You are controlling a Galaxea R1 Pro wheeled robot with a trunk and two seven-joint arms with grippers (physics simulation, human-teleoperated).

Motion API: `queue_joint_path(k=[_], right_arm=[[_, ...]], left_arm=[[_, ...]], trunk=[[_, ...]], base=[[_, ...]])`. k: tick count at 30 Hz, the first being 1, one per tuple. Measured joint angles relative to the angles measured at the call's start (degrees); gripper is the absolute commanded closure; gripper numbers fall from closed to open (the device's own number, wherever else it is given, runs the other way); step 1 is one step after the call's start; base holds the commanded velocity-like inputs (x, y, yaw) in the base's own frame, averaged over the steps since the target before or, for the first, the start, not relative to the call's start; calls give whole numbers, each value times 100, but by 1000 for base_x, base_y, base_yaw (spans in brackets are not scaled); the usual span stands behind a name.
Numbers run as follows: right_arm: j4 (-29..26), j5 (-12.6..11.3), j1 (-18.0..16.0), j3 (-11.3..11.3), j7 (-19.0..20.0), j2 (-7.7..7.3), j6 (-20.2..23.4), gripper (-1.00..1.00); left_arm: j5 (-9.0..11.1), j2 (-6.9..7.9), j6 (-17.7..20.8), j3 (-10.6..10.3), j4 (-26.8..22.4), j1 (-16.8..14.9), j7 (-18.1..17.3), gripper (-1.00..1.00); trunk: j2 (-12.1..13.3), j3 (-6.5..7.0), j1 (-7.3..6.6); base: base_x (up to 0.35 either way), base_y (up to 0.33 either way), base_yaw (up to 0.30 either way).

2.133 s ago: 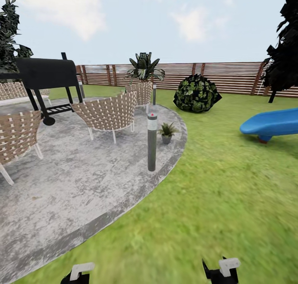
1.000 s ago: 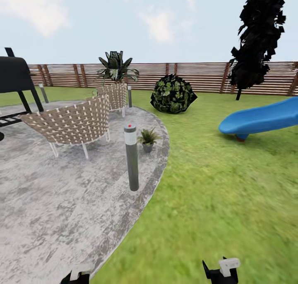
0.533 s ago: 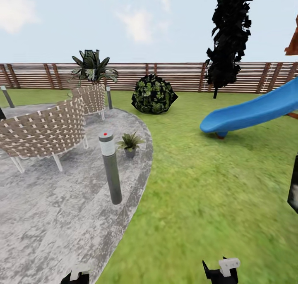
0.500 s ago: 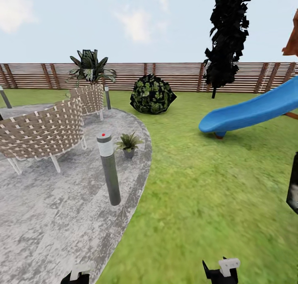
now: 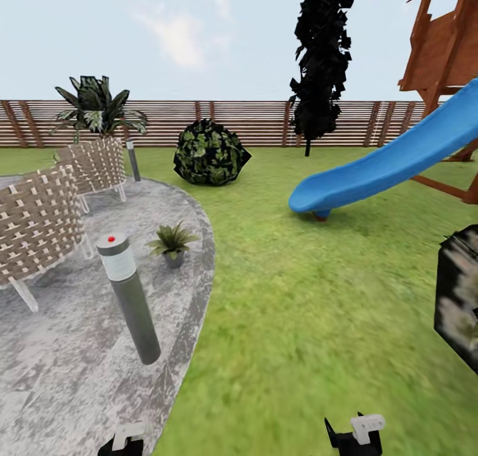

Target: Pick up the pesticide atomizer in the garden and spray insectifuge to fully cover both potted plants in the garden.

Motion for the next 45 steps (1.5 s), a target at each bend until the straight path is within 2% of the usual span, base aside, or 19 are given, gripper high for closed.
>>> queue_joint_path(k=[15, 45], right_arm=[[1, 0, -1, 0, 0, 0, 0, -100], [2, 0, -2, 2, 8, -1, -1, -100]], left_arm=[[0, 0, 0, 0, -1, 1, 0, 100], [0, 0, 0, 1, -1, 1, -1, 100]], trunk=[[0, 0, 0], [0, 0, 0]], base=[[340, 0, -260], [338, -20, -3]])
